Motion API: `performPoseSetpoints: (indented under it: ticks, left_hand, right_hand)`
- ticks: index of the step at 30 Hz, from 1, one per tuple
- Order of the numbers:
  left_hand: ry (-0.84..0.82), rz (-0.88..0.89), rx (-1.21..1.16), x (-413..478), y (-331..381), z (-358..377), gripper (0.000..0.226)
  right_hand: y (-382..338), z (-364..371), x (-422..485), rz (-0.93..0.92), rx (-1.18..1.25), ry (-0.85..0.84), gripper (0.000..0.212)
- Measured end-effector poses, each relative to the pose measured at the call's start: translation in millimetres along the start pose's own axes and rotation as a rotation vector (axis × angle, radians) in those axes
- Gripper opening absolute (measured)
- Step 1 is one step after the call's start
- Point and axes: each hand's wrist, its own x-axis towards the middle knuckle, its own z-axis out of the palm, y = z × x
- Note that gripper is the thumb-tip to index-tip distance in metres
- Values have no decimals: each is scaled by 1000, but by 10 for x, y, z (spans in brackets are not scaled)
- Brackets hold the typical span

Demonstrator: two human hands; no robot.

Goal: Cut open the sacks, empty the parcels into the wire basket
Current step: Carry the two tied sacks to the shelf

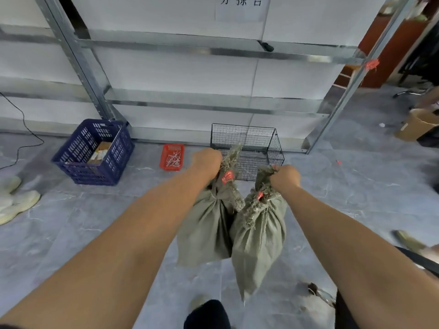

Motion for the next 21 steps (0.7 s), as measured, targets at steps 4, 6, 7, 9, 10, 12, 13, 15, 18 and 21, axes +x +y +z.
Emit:
performPoseSetpoints:
  ticks: [4,6,7,9,10,12,13,15,18,21]
  left_hand:
    - [-36,9,-13,581,-49,30,22]
    - [-32,52,-59,926,-94,55,23]
    - [-53,58,-77,1084,-101,44,21]
    - [-96,75,-99,1431,-122,53,18]
    - [-110,84,-97,1614,-129,60,22]
    - [-151,187,28,1906,-140,62,24]
    - [-163,208,42,2015,-137,93,21]
    - [-188,167,-17,2170,-83,146,20]
    - [-244,195,37,2479,-60,234,25]
    - [-249,197,85,2876,-71,351,25]
  right_hand:
    - [-106,7,533,57,30,47,21]
    - [-168,17,837,72,29,78,35]
    - [-208,26,974,88,18,79,36]
    - [-299,50,1234,130,1,77,32]
    - [-335,58,1367,151,-1,83,32]
    - [-397,83,1602,184,11,84,34]
    - [-419,92,1702,195,14,73,33]
    - [-443,84,1882,220,-9,29,24]
    - [-473,85,2218,264,15,4,28]
    - [-516,174,2626,244,45,-13,43]
